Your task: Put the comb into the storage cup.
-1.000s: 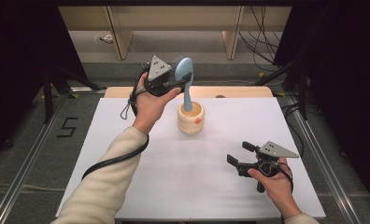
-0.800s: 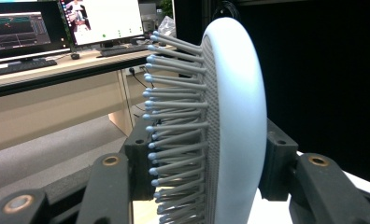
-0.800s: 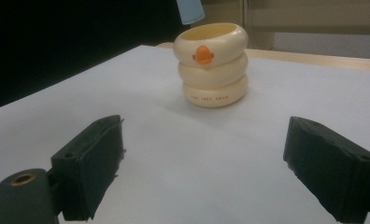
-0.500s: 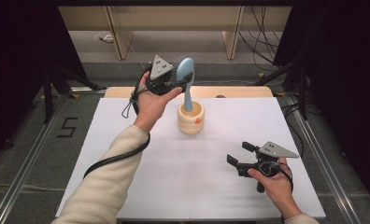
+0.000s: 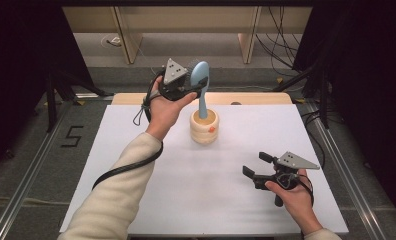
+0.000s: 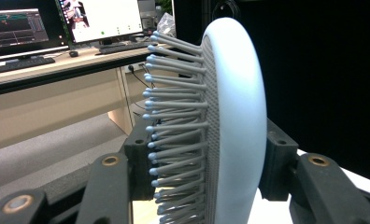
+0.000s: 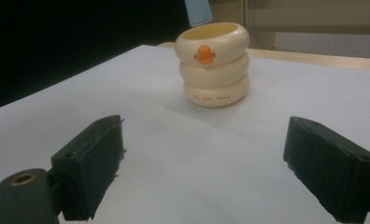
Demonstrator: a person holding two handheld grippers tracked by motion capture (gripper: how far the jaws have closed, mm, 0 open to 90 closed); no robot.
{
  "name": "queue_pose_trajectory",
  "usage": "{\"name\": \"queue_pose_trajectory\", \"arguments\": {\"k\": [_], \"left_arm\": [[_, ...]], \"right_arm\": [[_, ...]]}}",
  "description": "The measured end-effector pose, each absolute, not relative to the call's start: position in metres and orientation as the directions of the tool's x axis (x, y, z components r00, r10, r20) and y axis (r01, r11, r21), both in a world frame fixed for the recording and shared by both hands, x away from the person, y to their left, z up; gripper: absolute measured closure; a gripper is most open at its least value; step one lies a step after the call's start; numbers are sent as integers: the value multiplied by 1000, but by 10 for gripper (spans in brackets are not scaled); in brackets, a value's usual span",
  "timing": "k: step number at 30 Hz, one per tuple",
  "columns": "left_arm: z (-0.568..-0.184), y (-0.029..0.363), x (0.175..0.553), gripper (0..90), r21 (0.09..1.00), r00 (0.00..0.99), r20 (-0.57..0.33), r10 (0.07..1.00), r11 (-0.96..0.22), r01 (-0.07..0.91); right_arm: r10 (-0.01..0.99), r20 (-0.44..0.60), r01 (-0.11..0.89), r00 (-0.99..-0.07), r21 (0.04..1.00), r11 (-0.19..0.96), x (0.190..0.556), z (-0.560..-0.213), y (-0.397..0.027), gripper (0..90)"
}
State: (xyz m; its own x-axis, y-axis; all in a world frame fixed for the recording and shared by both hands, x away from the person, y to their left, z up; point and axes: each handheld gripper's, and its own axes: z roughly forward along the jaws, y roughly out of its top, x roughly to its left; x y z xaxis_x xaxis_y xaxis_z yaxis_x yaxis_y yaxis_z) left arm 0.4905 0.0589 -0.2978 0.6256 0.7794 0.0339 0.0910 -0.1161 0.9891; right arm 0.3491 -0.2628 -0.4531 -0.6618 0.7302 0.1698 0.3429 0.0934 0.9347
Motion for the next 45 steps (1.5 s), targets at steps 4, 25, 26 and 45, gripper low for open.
{"name": "queue_pose_trajectory", "arguments": {"k": [4,25,26,45], "left_arm": [[-298,58,492,494,989,625,37,780,-120,92],[-308,57,500,492,987,613,17,790,-112,116],[-308,57,500,492,987,613,17,790,-112,117],[-313,56,504,490,986,606,8,796,-107,127]], "right_arm": [[729,174,347,-662,934,91,349,-453,-263,130],[731,174,347,-660,934,91,349,-453,-263,131],[731,173,346,-660,934,91,349,-454,-263,131],[731,172,349,-660,932,95,349,-453,-263,130]]}}
